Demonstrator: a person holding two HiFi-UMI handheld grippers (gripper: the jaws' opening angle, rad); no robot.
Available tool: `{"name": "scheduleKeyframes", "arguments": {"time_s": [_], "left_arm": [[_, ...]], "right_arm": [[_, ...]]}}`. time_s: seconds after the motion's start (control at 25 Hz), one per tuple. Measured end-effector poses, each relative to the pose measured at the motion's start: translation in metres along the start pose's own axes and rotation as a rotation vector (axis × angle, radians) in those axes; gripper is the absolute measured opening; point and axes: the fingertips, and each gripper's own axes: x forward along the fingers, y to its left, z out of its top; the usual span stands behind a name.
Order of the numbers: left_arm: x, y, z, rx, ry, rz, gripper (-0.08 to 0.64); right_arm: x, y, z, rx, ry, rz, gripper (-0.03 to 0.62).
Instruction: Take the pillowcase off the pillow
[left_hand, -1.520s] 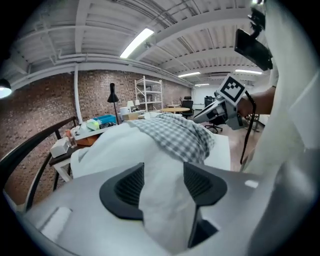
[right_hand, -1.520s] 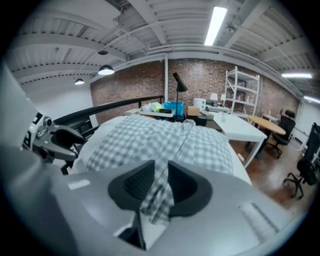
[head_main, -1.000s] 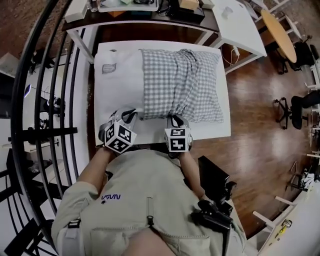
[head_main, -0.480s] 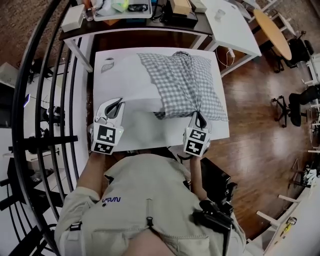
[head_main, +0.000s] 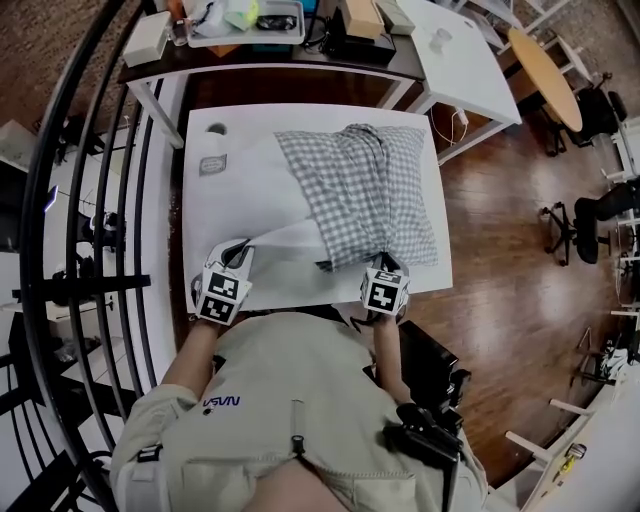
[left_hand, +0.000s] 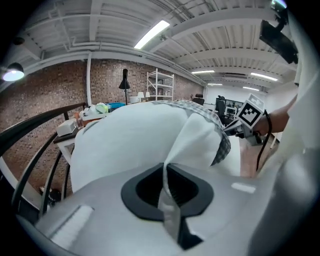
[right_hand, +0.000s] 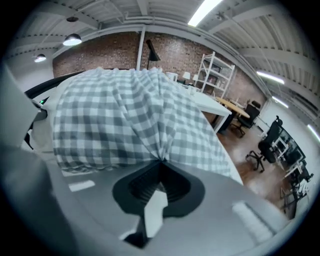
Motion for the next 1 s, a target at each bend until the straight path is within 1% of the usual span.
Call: {"name": "scheduleKeyframes", "arguments": {"time_s": [0.08, 0.16, 0.24, 0.32, 0.4, 0.48, 0.6, 0.68, 0.72, 0.84, 1.0], "left_arm": [[0.003, -0.006, 0.002, 0.002, -0.012, -0.019, 0.014], [0.001, -0.018, 0.012, 0.037, -0.033, -0.050, 0.020], [-0.009, -0.031, 0.025, 0.064, -0.056, -0.077, 0.048], [-0.025, -0.040, 0.042, 0.072, -0.090, -0.086, 0.089], [-0.040, -0.044, 0.060, 0.086, -0.127, -0.081, 0.110], [-0.051, -0.043, 0.079, 0.110, -0.171, -0.071, 0.112], [-0.061, -0.034, 0.114, 0.123, -0.267, -0.060, 0.112], [-0.057, -0.024, 0.133, 0.137, -0.296, -0.048, 0.120], [-0.051, -0.017, 0.140, 0.149, -0.298, -0.038, 0.134], [-0.021, 0.008, 0.158, 0.166, -0.268, 0.002, 0.174], [0.028, 0.047, 0.175, 0.163, -0.196, 0.053, 0.210]], "right_arm": [[0.001, 0.003, -0.001, -0.014, 0.012, 0.021, 0.008], [0.000, 0.002, 0.001, -0.022, 0.023, 0.039, 0.012], [-0.005, 0.000, 0.003, -0.019, 0.033, 0.065, 0.026], [-0.019, 0.000, 0.009, -0.014, 0.028, 0.111, 0.057], [-0.036, 0.003, 0.022, -0.019, -0.003, 0.170, 0.071], [-0.055, 0.007, 0.046, -0.030, -0.070, 0.218, 0.071], [-0.076, 0.015, 0.100, -0.054, -0.211, 0.270, 0.071], [-0.078, 0.018, 0.135, -0.066, -0.284, 0.287, 0.071], [-0.075, 0.018, 0.152, -0.071, -0.310, 0.289, 0.075], [-0.058, 0.019, 0.200, -0.104, -0.358, 0.291, 0.127], [-0.023, 0.020, 0.255, -0.150, -0.372, 0.295, 0.167]]}}
